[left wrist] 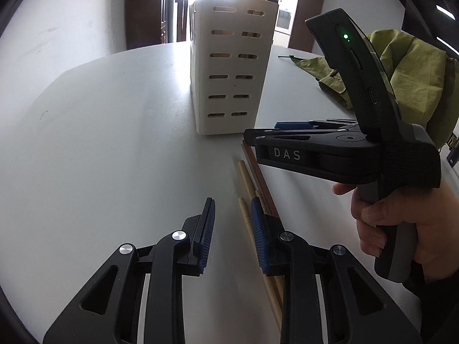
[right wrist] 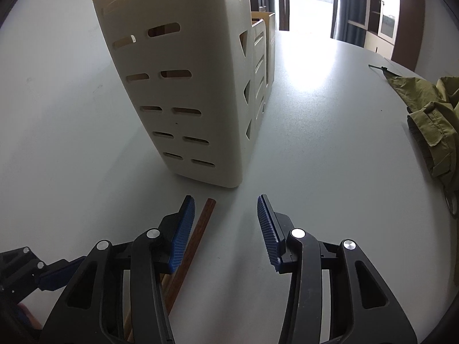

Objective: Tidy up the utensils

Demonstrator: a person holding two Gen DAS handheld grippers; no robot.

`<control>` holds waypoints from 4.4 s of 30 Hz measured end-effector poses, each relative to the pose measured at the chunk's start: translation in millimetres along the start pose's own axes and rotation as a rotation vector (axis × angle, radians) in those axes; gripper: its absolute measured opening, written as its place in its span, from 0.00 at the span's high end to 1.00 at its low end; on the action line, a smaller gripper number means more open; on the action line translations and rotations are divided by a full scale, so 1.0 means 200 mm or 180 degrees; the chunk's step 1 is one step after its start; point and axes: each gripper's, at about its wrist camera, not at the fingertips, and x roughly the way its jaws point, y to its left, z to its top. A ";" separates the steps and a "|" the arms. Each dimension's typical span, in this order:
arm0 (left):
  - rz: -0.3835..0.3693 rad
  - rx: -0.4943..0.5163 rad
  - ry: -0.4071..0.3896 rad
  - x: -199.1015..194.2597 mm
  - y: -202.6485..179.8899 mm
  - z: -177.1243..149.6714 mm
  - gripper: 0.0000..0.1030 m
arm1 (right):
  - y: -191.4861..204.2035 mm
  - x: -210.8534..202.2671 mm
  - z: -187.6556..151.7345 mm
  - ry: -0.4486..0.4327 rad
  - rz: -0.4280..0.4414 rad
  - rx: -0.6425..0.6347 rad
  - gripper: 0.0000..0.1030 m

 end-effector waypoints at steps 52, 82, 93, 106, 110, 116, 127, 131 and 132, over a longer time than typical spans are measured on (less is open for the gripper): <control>0.0104 0.0061 0.0225 0.16 0.02 0.10 0.96 | 0.03 -0.05 -0.01 0.0132 -0.0090 -0.0025 0.93; 0.0158 0.0131 -0.0976 -0.47 -0.01 0.42 0.97 | 0.09 -0.69 0.17 -0.1053 0.0154 -0.0172 0.93; 0.0101 0.0180 -0.1338 -0.61 -0.02 0.55 1.00 | 0.06 -0.88 0.23 -0.1509 0.0214 -0.0183 0.93; 0.0057 -0.0017 -0.0844 -0.32 0.05 0.56 1.00 | 0.00 -0.79 0.24 -0.1380 0.0166 -0.0112 0.93; 0.0069 -0.0021 -0.0815 -0.26 0.05 0.55 0.99 | 0.00 -0.82 0.24 -0.1403 0.0170 -0.0114 0.93; -0.0008 -0.0105 -0.0826 -0.15 0.11 0.57 0.73 | 0.00 -0.80 0.24 -0.1376 0.0176 -0.0127 0.93; 0.0121 -0.0251 -0.0698 0.03 0.26 0.60 1.00 | -0.01 -0.80 0.25 -0.1362 0.0138 -0.0097 0.93; 0.0147 -0.0304 -0.0705 0.00 0.30 0.62 1.00 | -0.01 -0.79 0.24 -0.1355 0.0136 -0.0105 0.93; 0.0148 -0.0319 -0.0717 -0.01 0.30 0.62 1.00 | -0.01 -0.79 0.24 -0.1348 0.0137 -0.0117 0.93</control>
